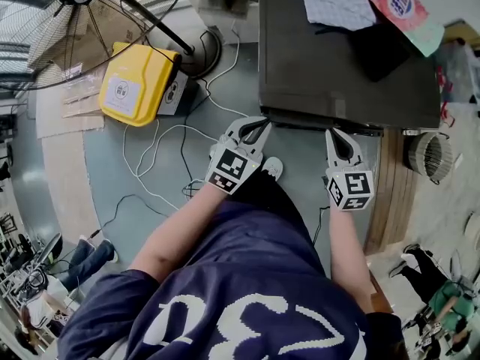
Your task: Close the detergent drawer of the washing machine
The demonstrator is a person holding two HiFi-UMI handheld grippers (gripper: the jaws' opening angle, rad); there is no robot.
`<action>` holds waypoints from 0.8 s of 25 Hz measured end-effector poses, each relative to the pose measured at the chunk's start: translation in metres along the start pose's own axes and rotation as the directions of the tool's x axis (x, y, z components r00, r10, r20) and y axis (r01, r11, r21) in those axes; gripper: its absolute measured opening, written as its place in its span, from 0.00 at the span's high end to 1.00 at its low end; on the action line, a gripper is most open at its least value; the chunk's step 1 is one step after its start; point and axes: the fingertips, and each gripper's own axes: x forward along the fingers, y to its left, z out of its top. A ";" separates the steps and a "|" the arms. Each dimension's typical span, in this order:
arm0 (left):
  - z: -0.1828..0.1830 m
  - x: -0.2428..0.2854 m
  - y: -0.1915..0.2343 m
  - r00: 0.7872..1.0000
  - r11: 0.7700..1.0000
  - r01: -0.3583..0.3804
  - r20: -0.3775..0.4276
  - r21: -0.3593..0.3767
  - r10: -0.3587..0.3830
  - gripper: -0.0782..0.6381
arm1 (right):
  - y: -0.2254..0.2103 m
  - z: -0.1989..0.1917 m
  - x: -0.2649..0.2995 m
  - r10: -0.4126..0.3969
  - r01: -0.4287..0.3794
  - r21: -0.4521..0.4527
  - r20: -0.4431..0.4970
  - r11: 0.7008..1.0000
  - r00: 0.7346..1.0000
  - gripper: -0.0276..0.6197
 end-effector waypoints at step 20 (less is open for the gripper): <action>0.003 0.007 0.001 0.999 0.999 -0.037 -0.008 -0.026 0.037 0.87 | -0.004 0.000 0.008 -0.027 0.027 0.028 -0.015 0.999 1.000 0.93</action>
